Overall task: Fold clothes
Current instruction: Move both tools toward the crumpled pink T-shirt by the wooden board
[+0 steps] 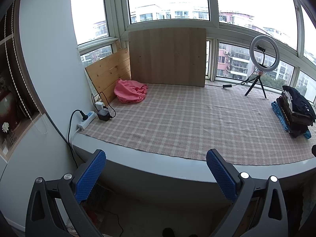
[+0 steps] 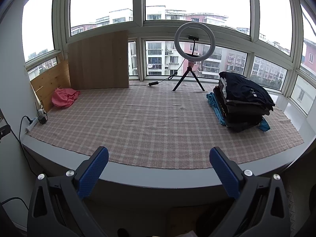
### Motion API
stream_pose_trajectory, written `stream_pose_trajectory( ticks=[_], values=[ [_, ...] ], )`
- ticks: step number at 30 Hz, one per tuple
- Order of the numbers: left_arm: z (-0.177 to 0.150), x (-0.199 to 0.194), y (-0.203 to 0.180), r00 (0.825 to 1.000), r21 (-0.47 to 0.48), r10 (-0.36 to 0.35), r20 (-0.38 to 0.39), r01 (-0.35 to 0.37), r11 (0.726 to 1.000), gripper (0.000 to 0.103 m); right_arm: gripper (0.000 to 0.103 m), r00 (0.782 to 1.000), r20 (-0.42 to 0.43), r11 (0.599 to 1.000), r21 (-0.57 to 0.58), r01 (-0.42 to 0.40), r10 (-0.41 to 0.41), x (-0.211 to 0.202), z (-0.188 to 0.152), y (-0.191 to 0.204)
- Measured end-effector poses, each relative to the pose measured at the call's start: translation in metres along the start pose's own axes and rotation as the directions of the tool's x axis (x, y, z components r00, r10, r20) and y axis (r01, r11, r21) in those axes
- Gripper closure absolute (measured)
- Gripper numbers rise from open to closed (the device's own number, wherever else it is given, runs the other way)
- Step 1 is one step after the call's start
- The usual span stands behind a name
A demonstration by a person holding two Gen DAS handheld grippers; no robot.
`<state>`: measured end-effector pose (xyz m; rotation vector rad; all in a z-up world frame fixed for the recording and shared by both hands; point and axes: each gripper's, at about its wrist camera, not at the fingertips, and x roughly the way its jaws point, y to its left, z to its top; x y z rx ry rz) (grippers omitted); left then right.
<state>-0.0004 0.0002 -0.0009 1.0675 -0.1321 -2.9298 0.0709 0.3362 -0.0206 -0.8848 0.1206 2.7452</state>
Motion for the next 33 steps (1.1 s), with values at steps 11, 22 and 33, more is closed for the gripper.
stream_pose_trajectory(
  ticks=[11, 22, 33],
  values=[
    [0.0, 0.008, 0.005, 0.999, -0.022, -0.034, -0.019, 0.033, 0.999, 0.001, 0.0, 0.999, -0.028, 1.0, 0.005, -0.016, 0.016, 0.012, 0.009, 0.008],
    [-0.002, 0.011, -0.004, 1.0, -0.022, -0.007, -0.004, 0.007, 1.0, 0.001, 0.0, 0.995, -0.029, 0.995, -0.03, -0.096, 0.095, 0.031, 0.009, 0.012],
    [0.009, 0.048, 0.018, 0.997, -0.063, 0.05, -0.064, -0.054, 0.997, 0.001, 0.0, 0.984, -0.009, 0.974, -0.143, -0.176, 0.177, 0.07, 0.028, 0.061]
  ],
)
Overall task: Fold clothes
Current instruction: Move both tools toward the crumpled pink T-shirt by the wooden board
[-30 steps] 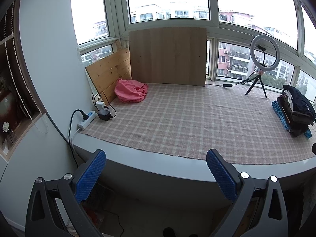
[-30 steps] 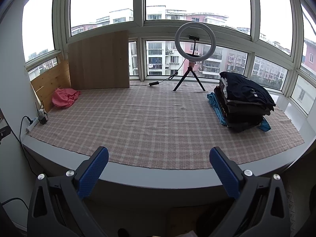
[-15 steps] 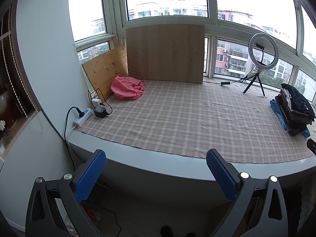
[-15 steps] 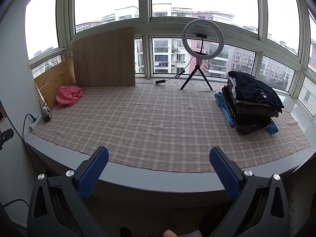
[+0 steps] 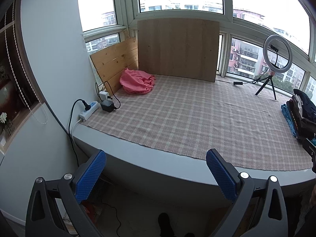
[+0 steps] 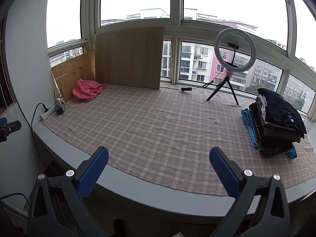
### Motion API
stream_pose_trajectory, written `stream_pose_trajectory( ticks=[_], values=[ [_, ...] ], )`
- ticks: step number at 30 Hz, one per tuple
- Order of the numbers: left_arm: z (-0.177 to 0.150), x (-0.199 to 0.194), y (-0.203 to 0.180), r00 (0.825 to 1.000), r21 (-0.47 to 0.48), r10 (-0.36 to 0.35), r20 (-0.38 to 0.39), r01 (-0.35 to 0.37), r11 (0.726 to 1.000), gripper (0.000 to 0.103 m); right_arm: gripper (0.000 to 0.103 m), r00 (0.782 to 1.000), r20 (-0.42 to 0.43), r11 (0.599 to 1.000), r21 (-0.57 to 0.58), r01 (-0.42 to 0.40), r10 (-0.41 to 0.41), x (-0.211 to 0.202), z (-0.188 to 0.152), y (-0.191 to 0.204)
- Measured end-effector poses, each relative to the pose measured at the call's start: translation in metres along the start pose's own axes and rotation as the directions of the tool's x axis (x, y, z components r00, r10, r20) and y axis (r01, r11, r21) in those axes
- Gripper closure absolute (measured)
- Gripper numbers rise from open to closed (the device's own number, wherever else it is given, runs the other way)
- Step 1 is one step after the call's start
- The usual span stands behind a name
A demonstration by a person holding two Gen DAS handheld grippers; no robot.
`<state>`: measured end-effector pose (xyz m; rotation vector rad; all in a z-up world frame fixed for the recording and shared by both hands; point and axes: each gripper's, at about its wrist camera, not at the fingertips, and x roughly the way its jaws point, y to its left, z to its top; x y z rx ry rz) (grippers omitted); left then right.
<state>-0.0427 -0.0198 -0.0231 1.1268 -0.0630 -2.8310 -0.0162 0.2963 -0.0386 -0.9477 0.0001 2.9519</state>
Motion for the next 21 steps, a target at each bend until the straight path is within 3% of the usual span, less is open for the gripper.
stream_pose_trajectory(
  ticks=[11, 13, 18, 21],
  values=[
    [0.058, 0.069, 0.055, 1.0, -0.067, 0.009, 0.028, -0.007, 0.998, 0.001, 0.0, 0.977, -0.012, 0.965, 0.159, -0.21, 0.215, 0.089, 0.057, 0.051],
    [0.075, 0.086, 0.069, 0.999, -0.08, 0.003, 0.034, -0.001, 0.997, 0.001, 0.0, 0.976, -0.039, 0.969, 0.128, -0.21, 0.216, 0.111, 0.071, 0.071],
    [0.119, 0.127, 0.1, 0.999, -0.087, -0.005, 0.054, 0.009, 0.996, 0.002, 0.0, 0.993, -0.03, 0.993, -0.017, -0.116, 0.116, 0.154, 0.113, 0.129],
    [0.144, 0.15, 0.113, 0.998, -0.084, -0.013, 0.064, 0.018, 0.996, 0.003, 0.0, 0.992, -0.029, 0.991, -0.037, -0.126, 0.125, 0.178, 0.138, 0.155]
  ],
)
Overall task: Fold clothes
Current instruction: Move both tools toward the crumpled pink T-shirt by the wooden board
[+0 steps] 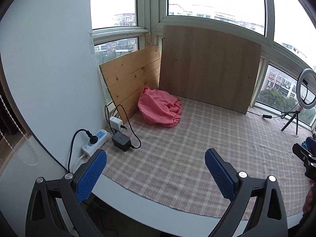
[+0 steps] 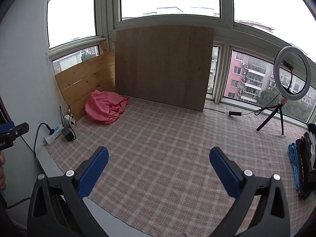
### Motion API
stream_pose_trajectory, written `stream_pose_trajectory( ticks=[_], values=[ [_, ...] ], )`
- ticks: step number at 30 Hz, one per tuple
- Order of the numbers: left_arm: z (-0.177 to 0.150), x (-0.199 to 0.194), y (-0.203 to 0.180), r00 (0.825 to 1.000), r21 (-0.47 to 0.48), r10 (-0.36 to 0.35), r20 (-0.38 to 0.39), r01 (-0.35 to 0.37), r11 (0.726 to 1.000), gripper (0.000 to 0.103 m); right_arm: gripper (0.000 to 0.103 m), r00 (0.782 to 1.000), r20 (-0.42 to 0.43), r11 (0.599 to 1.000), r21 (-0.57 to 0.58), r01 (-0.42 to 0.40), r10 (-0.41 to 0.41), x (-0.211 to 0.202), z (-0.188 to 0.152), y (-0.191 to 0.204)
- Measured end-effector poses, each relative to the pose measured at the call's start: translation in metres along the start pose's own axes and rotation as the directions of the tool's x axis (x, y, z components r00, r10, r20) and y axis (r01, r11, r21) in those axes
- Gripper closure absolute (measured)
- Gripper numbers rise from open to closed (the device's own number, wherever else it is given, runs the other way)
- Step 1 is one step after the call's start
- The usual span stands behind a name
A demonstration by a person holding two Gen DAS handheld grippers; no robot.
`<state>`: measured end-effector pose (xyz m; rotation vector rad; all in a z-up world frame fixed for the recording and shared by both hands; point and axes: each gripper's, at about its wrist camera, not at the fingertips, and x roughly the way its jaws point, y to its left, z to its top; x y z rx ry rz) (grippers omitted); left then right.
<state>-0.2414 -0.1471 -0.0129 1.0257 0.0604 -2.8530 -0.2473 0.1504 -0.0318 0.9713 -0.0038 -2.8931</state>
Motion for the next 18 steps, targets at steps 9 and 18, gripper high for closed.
stream_pose_trajectory(
  ticks=[9, 18],
  values=[
    [0.049, 0.064, 0.029, 1.0, -0.026, -0.011, 0.008, 0.011, 1.0, 0.003, 0.0, 0.998, -0.047, 0.997, -0.053, -0.05, 0.048, 0.095, 0.057, 0.057],
    [0.046, 0.106, 0.059, 0.998, -0.074, 0.044, -0.035, -0.046, 0.996, 0.003, 0.0, 0.988, -0.085, 0.962, -0.233, -0.145, 0.129, 0.201, 0.073, 0.112]
  ],
)
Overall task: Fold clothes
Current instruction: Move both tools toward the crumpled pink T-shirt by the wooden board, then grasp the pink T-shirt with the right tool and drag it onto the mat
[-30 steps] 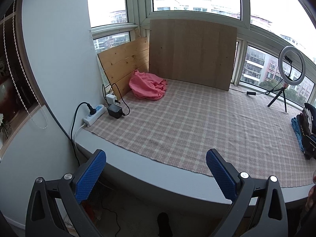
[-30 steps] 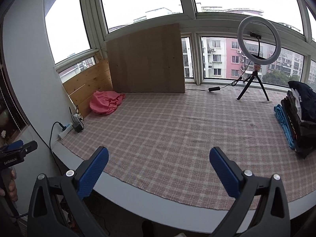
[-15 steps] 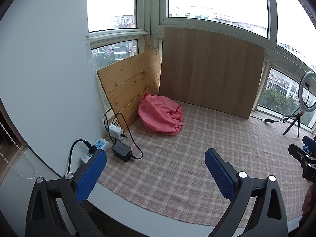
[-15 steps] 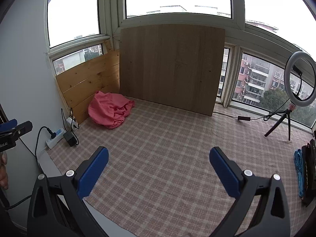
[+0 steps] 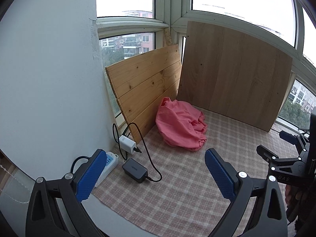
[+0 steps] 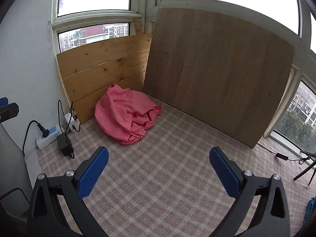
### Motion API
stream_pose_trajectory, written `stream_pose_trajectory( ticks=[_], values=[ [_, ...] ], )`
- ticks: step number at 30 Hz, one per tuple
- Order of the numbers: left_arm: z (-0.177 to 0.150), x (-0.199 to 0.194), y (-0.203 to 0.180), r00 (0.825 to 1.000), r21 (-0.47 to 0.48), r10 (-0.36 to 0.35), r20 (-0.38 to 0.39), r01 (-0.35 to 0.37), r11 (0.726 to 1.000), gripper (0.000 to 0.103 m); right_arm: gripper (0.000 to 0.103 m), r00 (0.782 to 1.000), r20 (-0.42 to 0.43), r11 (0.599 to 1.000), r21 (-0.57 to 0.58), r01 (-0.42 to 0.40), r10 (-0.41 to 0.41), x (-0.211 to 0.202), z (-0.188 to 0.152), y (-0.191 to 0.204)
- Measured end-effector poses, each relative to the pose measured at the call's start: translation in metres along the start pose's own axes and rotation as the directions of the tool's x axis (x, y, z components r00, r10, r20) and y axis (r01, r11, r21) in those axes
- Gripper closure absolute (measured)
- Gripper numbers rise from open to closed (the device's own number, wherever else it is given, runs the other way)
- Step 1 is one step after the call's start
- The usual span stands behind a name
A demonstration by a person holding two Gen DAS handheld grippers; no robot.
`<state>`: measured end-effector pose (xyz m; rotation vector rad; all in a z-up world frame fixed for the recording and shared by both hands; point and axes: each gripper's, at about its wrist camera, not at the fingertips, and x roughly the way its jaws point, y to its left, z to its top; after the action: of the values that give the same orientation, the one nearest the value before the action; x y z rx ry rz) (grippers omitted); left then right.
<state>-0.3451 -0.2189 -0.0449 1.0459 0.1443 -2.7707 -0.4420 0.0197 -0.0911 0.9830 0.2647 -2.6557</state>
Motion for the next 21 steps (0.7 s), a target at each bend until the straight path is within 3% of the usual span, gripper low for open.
stream_pose_trajectory(
  ticks=[4, 7, 14, 15, 16, 17, 21],
  values=[
    [0.001, 0.016, 0.008, 1.0, -0.023, 0.009, -0.027, -0.01, 1.0, 0.003, 0.0, 0.995, -0.062, 0.995, -0.066, -0.077, 0.073, 0.071, 0.017, 0.016],
    [0.002, 0.028, 0.01, 0.999, -0.028, 0.027, -0.043, -0.028, 0.999, 0.003, 0.0, 0.981, -0.128, 0.984, -0.082, -0.16, 0.149, 0.133, 0.036, 0.03],
    [0.009, 0.068, 0.022, 0.993, -0.073, 0.058, -0.098, -0.066, 0.995, 0.003, 0.003, 0.95, -0.237, 0.965, -0.118, -0.236, 0.203, 0.248, 0.054, 0.073],
    [0.011, 0.073, 0.022, 0.993, -0.071, 0.065, -0.103, -0.073, 0.995, 0.003, 0.008, 0.946, -0.253, 0.962, -0.132, -0.24, 0.201, 0.259, 0.053, 0.079],
    [0.012, 0.078, 0.022, 0.992, -0.068, 0.072, -0.107, -0.079, 0.995, 0.003, 0.038, 0.94, -0.278, 0.958, -0.151, -0.244, 0.196, 0.266, 0.05, 0.083],
    [0.013, 0.082, 0.021, 0.991, -0.061, 0.077, -0.11, -0.084, 0.995, 0.003, 0.077, 0.933, -0.301, 0.954, -0.162, -0.252, 0.196, 0.272, 0.047, 0.086],
    [0.014, 0.083, 0.024, 0.992, -0.039, 0.082, -0.096, -0.086, 0.996, 0.003, 0.091, 0.902, -0.331, 0.945, -0.074, -0.318, 0.277, 0.254, 0.052, 0.07]
  ],
)
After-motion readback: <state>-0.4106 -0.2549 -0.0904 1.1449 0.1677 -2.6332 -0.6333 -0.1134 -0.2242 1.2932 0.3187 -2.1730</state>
